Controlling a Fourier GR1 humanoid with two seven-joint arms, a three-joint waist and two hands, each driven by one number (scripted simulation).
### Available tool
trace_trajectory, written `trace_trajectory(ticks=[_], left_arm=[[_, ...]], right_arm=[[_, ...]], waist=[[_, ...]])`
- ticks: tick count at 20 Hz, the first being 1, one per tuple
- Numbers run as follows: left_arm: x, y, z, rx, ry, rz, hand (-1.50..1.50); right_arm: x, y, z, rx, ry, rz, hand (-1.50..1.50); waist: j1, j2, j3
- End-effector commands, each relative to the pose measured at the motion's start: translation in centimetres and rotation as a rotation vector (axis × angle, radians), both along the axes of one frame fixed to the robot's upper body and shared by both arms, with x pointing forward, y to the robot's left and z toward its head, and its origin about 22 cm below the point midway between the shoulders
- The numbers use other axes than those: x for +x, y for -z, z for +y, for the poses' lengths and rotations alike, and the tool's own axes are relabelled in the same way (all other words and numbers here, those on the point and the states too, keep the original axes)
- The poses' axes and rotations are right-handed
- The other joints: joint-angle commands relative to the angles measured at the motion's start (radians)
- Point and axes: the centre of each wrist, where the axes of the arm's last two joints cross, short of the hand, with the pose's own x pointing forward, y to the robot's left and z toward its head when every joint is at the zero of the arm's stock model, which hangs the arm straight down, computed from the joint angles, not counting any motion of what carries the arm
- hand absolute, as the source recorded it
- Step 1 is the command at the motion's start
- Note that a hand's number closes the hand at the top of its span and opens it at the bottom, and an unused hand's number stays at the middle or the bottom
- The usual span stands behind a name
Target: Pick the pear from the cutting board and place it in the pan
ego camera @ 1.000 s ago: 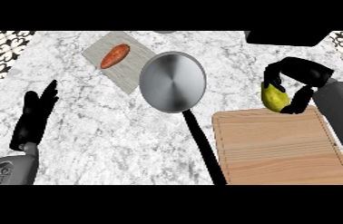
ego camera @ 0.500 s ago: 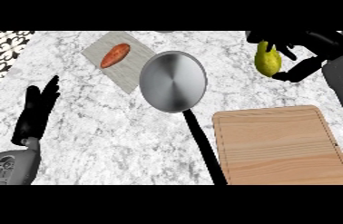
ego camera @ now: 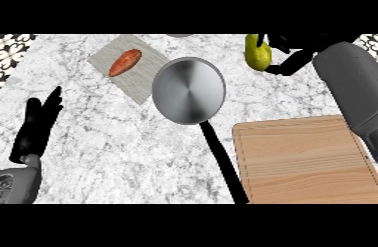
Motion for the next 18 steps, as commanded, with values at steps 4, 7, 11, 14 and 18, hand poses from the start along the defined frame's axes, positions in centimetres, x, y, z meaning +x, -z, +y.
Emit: trace_trajectory(ticks=[4, 7, 11, 14, 18], left_arm=[[0.1, 0.5, -0.3, 0.007, -0.011, 0.004, 0.0], [-1.2, 0.5, 1.6, 0.01, -0.011, 0.008, 0.0], [-0.1, 1.2, -1.2, -0.005, 0.003, -0.009, 0.0], [1.2, -0.6, -0.1, -0.019, 0.0, 0.008, 0.0], [0.1, 1.2, -1.5, -0.013, 0.025, -0.018, 0.0]], right_arm=[[0.8, 1.3, 9.0, 0.061, -0.065, 0.141, 1.5], [0.8, 0.7, 11.5, 0.066, -0.062, 0.193, 1.5], [-0.3, 4.4, 14.1, 0.032, -0.07, 0.204, 1.5], [-1.3, 4.1, 19.4, 0.013, -0.07, 0.226, 1.5], [-1.8, 6.8, 18.4, -0.003, -0.051, 0.267, 1.5]], waist=[[-0.007, -0.003, -0.001], [-0.002, -0.004, -0.001], [-0.009, 0.001, -0.001], [-0.006, 0.002, -0.002], [0.027, 0.008, -0.002]])
